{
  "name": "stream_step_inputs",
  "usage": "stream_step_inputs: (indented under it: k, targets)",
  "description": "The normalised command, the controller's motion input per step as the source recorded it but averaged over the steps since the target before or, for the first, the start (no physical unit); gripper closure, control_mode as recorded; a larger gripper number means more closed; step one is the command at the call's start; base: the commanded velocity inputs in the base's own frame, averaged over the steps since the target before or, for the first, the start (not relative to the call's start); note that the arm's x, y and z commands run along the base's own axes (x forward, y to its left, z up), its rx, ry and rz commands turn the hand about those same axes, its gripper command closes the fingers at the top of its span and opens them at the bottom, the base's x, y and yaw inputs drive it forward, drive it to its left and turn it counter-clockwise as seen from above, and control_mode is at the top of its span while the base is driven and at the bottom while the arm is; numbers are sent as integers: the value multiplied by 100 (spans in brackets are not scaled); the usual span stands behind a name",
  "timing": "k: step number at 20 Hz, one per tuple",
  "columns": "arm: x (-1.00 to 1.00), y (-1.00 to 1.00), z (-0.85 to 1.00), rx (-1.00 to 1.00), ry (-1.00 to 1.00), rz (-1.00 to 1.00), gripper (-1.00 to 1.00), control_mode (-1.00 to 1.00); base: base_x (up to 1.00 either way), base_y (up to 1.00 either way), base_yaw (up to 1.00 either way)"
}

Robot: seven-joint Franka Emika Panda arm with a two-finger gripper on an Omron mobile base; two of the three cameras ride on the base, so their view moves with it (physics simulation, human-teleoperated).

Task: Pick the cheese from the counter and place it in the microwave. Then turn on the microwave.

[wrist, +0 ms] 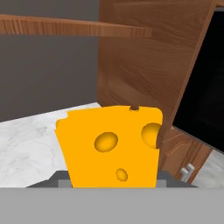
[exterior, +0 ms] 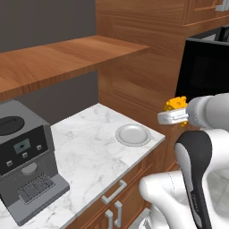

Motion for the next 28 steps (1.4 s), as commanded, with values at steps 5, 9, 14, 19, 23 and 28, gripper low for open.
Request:
stream_step_inputs:
  k: [5, 9, 14, 19, 23, 28]
  targets:
    - [-17, 0, 6, 0, -1, 0, 100, -100, 0, 0, 0]
    - [-4, 0, 0, 0, 0, 0, 100, 100, 0, 0, 0]
    - [0, 0, 0, 0, 0, 0, 100, 100, 0, -3, 0]
    - [0, 0, 0, 0, 0, 0, 100, 100, 0, -4, 0]
    - [0, 0, 0, 0, 0, 0, 100, 100, -19, -1, -2]
    - [0, 0, 0, 0, 0, 0, 100, 100, -36, -14, -7]
